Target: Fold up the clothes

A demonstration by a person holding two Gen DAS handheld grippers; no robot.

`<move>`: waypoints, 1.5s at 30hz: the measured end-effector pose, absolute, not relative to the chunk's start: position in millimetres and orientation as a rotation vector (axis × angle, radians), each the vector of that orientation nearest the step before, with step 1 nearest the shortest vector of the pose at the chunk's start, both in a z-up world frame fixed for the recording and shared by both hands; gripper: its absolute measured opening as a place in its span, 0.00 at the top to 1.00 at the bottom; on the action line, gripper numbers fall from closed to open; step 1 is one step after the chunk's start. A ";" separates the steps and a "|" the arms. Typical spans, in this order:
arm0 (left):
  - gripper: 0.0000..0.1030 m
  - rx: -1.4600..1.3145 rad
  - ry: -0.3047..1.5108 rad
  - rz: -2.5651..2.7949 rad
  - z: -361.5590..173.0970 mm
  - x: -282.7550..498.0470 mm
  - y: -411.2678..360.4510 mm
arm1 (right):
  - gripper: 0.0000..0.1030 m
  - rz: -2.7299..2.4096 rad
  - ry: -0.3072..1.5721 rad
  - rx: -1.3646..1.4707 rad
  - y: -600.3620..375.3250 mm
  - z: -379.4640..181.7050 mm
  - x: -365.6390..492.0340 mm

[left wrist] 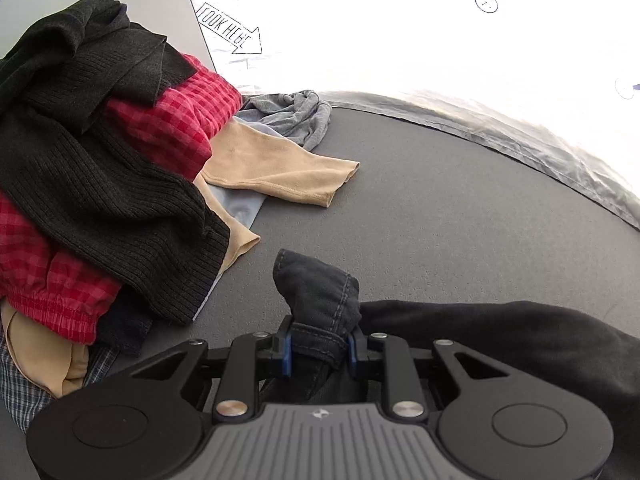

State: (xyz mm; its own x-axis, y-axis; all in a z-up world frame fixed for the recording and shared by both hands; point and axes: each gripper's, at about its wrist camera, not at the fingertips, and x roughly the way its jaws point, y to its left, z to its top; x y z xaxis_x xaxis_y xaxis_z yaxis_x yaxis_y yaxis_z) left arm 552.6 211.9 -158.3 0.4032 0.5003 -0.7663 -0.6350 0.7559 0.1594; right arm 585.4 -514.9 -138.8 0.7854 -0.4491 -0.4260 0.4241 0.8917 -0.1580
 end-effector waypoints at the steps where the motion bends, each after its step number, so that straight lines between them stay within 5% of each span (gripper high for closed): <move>1: 0.74 -0.151 0.925 0.721 -165.4 556.0 210.9 | 0.93 -0.480 0.473 -0.061 -515.0 -138.4 583.3; 7: 0.61 -0.208 0.974 0.732 -171.5 559.7 221.7 | 0.87 -0.536 0.604 -0.060 -519.6 -176.2 580.9; 11: 0.54 -0.237 0.994 0.651 -164.6 554.5 228.5 | 0.54 -0.572 0.692 -0.058 -522.6 -201.4 579.3; 25: 0.51 -0.372 1.018 0.671 -176.2 553.6 242.4 | 0.30 -0.194 0.747 0.042 -521.4 -215.2 733.5; 27: 0.51 -0.379 1.018 0.672 -176.0 553.5 243.2 | 0.32 -0.184 0.798 0.069 -525.8 -222.9 758.2; 31: 0.49 -0.384 1.012 0.671 -176.1 553.1 244.5 | 1.00 -0.156 0.803 0.097 -527.5 -218.7 770.5; 36: 0.45 -0.372 0.991 0.670 -177.8 552.5 243.0 | 1.00 -0.208 0.620 0.032 -518.3 -185.3 783.0; 42: 0.39 -0.371 0.992 0.684 -176.9 550.6 244.4 | 0.99 -0.336 0.763 -0.129 -498.7 -203.3 814.4; 45: 0.38 -0.377 0.980 0.679 -169.1 542.8 242.3 | 0.67 -0.331 0.687 -0.022 -493.7 -177.5 774.8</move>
State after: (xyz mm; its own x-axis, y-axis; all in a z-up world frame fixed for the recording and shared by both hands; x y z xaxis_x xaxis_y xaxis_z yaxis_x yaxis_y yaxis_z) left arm 542.8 242.3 -169.1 0.3773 0.3531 -0.8561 -0.6773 0.7357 0.0050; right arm 774.8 -493.7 -177.5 0.7234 -0.3070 -0.6184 0.2924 0.9476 -0.1284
